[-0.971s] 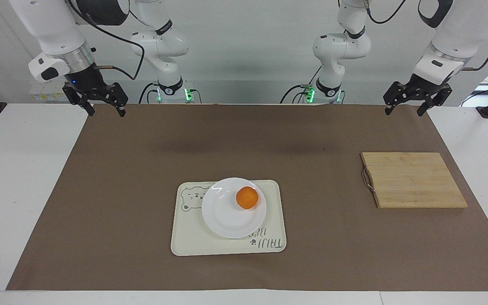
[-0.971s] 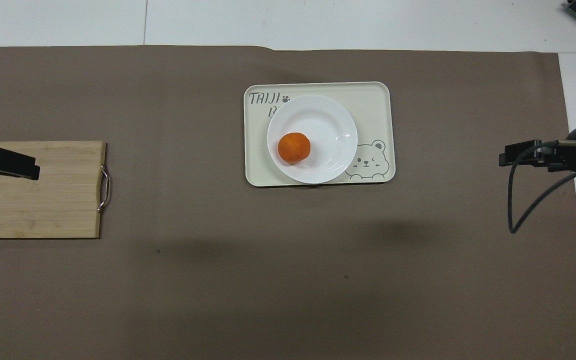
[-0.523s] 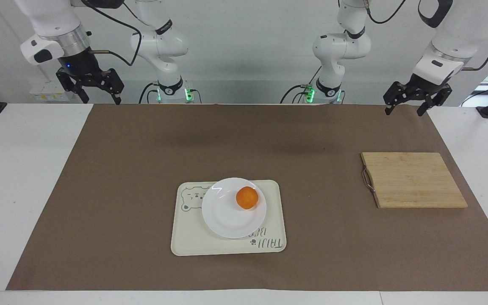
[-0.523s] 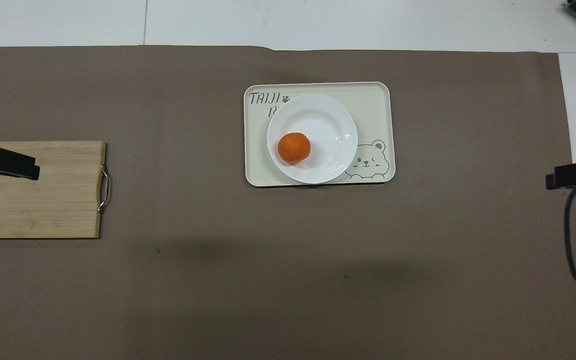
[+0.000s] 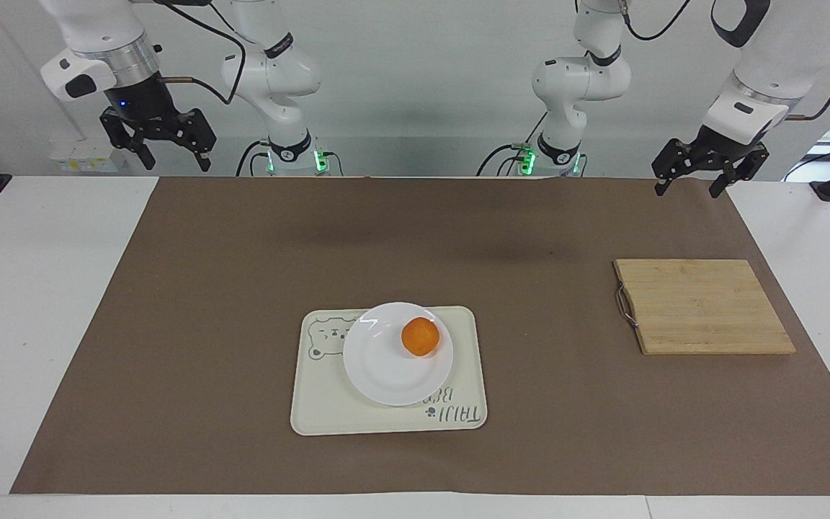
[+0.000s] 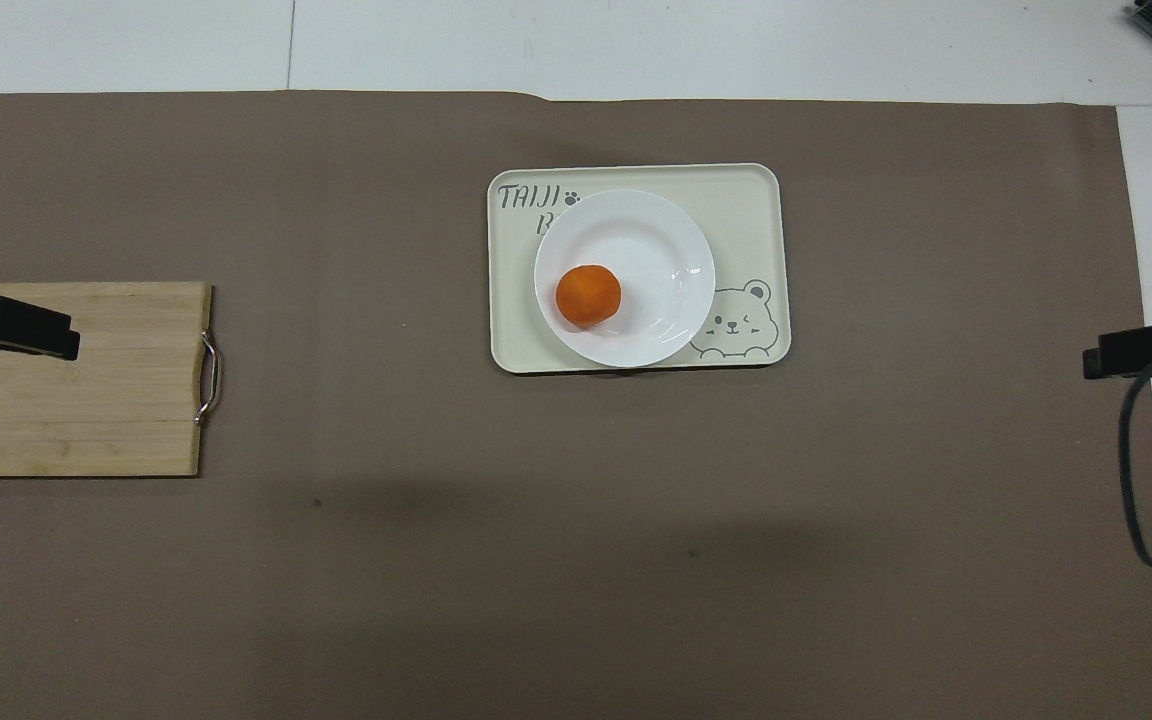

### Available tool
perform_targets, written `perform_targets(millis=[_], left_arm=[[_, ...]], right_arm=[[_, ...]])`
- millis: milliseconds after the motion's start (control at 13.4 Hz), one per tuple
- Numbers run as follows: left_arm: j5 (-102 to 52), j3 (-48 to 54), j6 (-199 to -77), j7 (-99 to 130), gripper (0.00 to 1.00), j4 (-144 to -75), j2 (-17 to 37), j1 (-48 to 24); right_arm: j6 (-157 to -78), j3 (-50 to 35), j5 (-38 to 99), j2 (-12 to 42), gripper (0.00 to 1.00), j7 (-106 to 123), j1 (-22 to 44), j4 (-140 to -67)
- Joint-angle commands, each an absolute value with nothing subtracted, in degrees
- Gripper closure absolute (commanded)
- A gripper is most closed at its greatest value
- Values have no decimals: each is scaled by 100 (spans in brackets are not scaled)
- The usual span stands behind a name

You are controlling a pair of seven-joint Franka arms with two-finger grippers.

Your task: Place orange and plate with both arms

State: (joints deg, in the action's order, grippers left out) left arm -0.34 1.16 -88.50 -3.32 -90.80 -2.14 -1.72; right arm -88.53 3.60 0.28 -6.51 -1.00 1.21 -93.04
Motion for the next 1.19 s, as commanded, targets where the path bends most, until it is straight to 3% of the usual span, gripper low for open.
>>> perform_targets(millis=[0,1120], left_arm=[[62,149,-8780,-290,0,-9070,-237,-123],[62,149,-8780,-290,0,-9070,-237,-123]], right_arm=[[-8974,334,-149,-703,0,17,123,-9413],[-8912,343,-79,-580,0,-122,79,-9290]])
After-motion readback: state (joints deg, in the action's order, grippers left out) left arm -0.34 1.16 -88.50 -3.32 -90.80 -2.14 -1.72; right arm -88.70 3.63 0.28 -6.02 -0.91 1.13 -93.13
